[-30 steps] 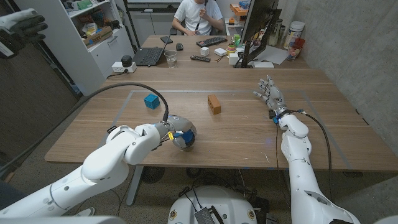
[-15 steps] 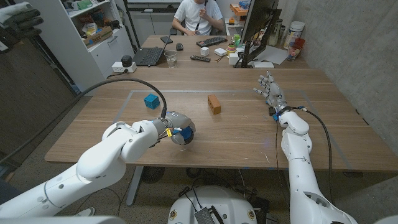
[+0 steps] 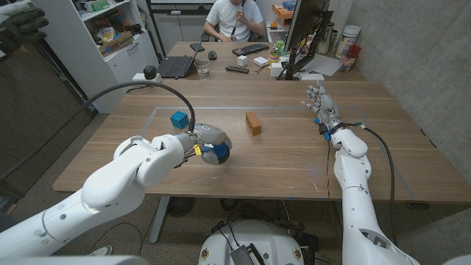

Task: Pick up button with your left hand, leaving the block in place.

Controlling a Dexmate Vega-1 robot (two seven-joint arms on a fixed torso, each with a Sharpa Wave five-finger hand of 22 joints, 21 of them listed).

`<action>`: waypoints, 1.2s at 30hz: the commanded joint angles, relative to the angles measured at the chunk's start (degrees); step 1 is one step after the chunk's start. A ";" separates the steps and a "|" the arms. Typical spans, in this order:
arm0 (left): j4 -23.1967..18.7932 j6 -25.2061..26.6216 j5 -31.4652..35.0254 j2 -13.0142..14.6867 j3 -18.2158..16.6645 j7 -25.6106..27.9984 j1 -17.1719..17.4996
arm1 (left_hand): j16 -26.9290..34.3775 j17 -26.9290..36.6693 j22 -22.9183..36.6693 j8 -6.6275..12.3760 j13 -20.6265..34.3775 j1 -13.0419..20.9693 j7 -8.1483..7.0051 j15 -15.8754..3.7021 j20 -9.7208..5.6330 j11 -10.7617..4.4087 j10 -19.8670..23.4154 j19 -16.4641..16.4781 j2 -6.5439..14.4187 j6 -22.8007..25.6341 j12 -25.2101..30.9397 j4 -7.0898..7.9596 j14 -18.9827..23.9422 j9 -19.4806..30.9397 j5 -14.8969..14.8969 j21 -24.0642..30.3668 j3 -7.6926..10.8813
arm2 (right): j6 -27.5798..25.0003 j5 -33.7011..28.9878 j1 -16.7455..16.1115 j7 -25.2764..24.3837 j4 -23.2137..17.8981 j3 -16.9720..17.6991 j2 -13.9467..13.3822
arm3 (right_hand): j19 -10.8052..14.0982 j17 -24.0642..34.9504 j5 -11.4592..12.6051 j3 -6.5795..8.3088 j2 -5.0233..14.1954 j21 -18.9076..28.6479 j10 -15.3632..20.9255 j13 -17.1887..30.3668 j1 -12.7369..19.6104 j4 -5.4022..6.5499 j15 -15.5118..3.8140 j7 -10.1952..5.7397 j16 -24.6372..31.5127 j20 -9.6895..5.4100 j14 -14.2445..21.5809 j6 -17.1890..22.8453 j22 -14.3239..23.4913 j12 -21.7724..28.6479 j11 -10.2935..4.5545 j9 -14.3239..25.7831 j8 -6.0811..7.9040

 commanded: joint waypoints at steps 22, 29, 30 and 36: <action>-6.26 2.96 -0.18 0.13 -3.88 -2.19 -1.65 | -0.25 0.19 0.06 -0.40 0.84 7.87 0.49 -2.23 -0.10 0.04 0.30 -0.86 8.91 0.12 0.12 0.24 2.98 0.30 0.44 -0.72 -0.05 | -0.87 -0.62 -0.05 0.21 -0.16 -0.06 -0.17 | 0.24 0.16 0.36 -0.08 0.11 -0.16 0.15 0.20 -0.30 -0.23 -0.09 0.23 0.01 -0.21 0.19 0.22 0.34 0.21 0.15 0.10 0.14; -6.36 2.83 -0.43 0.20 -4.05 -1.95 -1.57 | -0.34 0.19 0.06 -0.47 0.96 7.83 0.47 -2.16 -0.09 -0.03 0.25 -1.38 9.02 0.15 0.02 0.24 3.00 0.32 0.46 -0.93 -0.03 | -0.91 -0.36 0.14 0.48 0.17 0.08 -0.27 | 0.25 0.16 0.36 -0.08 0.12 -0.16 0.14 0.20 -0.30 -0.25 -0.13 0.25 0.00 -0.23 0.19 0.24 0.34 0.19 0.07 0.10 0.13; -6.30 2.81 -0.76 0.17 -4.17 -2.04 -1.60 | -0.33 0.19 0.07 -0.45 0.99 7.85 0.51 -2.24 -0.11 0.02 0.27 -1.46 9.00 0.25 0.01 0.20 3.06 0.32 0.46 -0.95 -0.04 | -0.93 -0.67 0.02 0.18 -0.04 -0.02 -0.23 | 0.25 0.16 0.36 -0.08 0.13 -0.16 0.13 0.20 -0.30 -0.25 -0.14 0.22 0.00 -0.22 0.19 0.23 0.34 0.19 0.11 0.10 0.13; -6.33 3.60 -0.15 -0.03 -3.56 -3.19 -2.09 | -0.40 0.19 0.07 -0.47 1.06 7.76 0.40 -2.26 -0.12 -0.03 0.38 -1.69 9.07 0.34 0.01 0.25 3.05 0.33 0.47 -1.04 -0.05 | -1.15 -0.56 0.16 0.24 0.22 0.06 -0.25 | 0.25 0.17 0.36 -0.07 0.15 -0.17 0.17 0.20 -0.31 -0.26 -0.17 0.16 0.02 -0.24 0.24 0.18 0.34 0.20 0.21 0.10 0.10</action>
